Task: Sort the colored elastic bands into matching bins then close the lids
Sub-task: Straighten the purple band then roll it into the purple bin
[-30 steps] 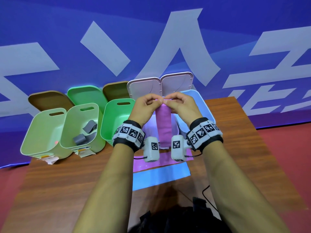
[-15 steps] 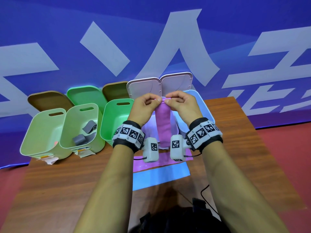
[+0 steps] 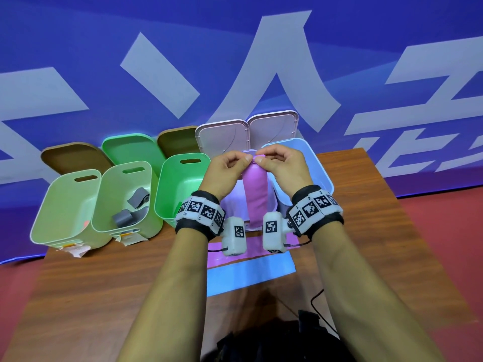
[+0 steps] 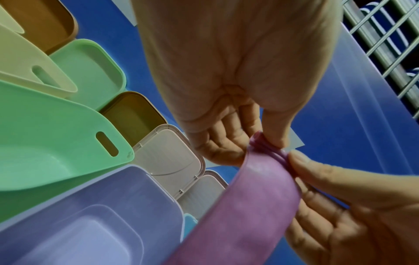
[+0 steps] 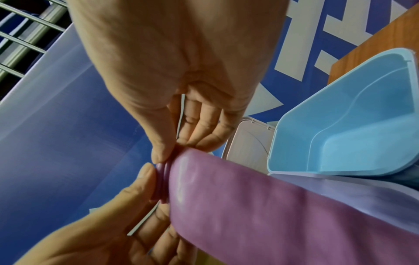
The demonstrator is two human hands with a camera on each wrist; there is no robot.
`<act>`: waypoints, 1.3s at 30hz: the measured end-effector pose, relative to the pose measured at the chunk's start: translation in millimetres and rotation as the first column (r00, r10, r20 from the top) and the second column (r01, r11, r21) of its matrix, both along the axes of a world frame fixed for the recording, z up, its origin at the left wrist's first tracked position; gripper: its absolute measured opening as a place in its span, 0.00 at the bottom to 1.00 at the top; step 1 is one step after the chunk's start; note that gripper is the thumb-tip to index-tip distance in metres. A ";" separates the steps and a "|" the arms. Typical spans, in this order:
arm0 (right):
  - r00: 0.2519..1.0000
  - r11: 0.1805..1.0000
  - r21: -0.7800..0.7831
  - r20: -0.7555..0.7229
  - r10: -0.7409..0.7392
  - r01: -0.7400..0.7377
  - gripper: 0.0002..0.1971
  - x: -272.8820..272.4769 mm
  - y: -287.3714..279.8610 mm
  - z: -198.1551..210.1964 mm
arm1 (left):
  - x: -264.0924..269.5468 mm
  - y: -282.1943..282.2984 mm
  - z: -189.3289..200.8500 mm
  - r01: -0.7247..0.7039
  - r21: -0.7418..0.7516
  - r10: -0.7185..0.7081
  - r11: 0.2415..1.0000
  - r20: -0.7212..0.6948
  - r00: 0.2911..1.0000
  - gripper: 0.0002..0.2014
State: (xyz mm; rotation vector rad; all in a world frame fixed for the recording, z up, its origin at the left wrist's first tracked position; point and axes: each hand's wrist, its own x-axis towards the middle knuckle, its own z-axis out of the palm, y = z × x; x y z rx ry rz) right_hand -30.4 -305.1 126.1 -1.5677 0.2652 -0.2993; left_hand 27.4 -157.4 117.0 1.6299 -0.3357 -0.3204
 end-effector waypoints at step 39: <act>1.000 0.989 0.147 0.009 -0.012 0.011 0.09 -2.4 -0.2 1.5 | -3.1 -2.3 6.8 -0.076 -0.077 0.076 0.994 0.005 0.997 0.04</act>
